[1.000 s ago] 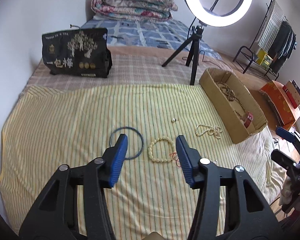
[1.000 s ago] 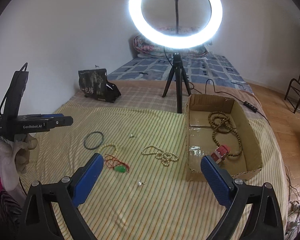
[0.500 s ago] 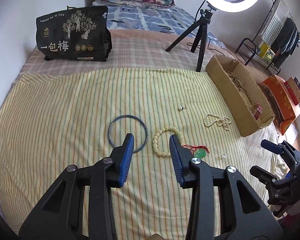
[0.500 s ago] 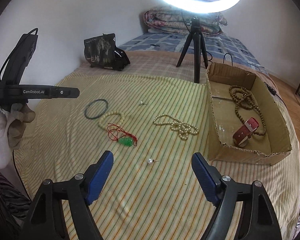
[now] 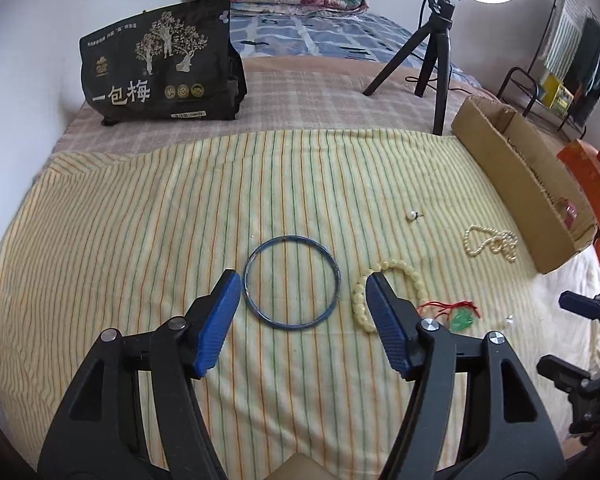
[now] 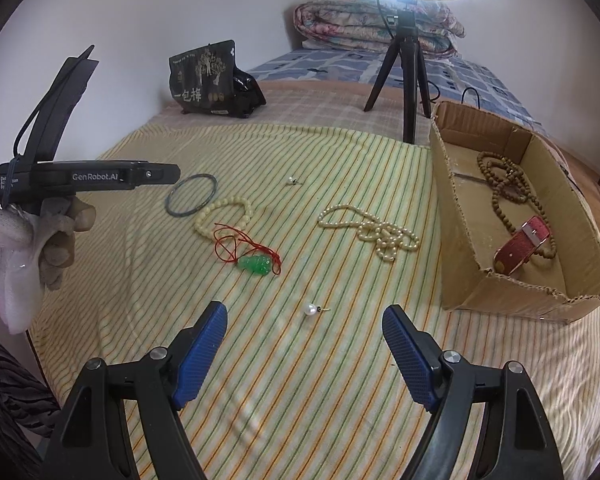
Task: Organize jewelry
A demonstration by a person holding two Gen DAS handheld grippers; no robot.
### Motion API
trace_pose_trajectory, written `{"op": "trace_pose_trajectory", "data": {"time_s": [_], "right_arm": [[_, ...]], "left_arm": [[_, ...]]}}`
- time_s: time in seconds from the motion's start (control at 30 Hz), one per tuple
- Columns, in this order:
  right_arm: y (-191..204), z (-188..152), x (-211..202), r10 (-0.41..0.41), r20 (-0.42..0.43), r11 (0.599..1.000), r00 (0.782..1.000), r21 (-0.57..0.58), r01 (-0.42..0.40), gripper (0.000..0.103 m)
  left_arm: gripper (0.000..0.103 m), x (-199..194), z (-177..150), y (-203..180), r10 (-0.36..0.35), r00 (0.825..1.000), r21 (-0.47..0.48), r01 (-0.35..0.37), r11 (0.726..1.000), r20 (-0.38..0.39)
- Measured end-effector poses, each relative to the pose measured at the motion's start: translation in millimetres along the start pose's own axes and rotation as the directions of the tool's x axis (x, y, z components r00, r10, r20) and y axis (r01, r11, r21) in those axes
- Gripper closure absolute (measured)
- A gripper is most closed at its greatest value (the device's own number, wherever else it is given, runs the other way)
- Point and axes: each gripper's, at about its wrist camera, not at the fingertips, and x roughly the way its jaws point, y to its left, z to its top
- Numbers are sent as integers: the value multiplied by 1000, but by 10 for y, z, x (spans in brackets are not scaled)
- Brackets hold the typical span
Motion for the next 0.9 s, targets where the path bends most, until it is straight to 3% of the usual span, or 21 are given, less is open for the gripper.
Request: {"op": "trace_pose_trajectory", "data": {"time_s": [0.3, 0.73, 0.9], "right_arm": [[-49, -11, 161, 4, -21, 1000, 1000, 20, -4, 21], [-40, 90, 321, 10, -20, 1000, 1000, 28, -10, 21], [-15, 91, 378, 5, -33, 1000, 999, 11, -5, 29]], "left_arm": [[32, 258, -45, 106, -1, 1000, -29, 0, 1000, -10], [32, 494, -27, 8, 33, 999, 31, -32, 999, -19], [31, 524, -15, 45, 27, 999, 16, -27, 1000, -19]]}}
